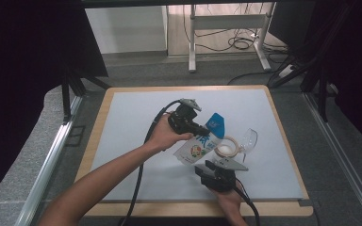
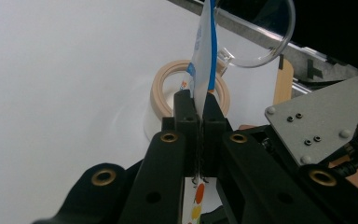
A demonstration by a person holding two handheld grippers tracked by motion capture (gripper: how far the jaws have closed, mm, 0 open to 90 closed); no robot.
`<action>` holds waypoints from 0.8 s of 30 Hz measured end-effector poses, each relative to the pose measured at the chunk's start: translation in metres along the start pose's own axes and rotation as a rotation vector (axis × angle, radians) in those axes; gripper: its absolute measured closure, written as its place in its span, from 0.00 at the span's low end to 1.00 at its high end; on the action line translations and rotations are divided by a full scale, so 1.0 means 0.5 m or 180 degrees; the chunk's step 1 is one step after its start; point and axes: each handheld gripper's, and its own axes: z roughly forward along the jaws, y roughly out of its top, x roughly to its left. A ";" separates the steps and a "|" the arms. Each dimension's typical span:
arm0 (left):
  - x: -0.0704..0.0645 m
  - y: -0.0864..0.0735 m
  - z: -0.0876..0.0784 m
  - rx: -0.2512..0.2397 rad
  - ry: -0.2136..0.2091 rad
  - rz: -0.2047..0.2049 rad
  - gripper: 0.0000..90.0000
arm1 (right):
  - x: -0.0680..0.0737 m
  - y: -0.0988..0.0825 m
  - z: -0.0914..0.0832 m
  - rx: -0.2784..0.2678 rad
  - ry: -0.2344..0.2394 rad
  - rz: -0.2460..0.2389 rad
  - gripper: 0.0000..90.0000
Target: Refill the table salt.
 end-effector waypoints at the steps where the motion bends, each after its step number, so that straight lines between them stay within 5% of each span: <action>1: 0.000 0.000 -0.001 -0.0004 -0.0005 -0.0002 1.00 | -0.001 0.000 0.000 0.0005 -0.0001 -0.0006 0.53; 24: 0.020 -0.019 -0.009 -0.0131 -0.0075 -0.0110 1.00 | -0.003 0.001 -0.004 -0.0076 -0.0005 0.0004 0.53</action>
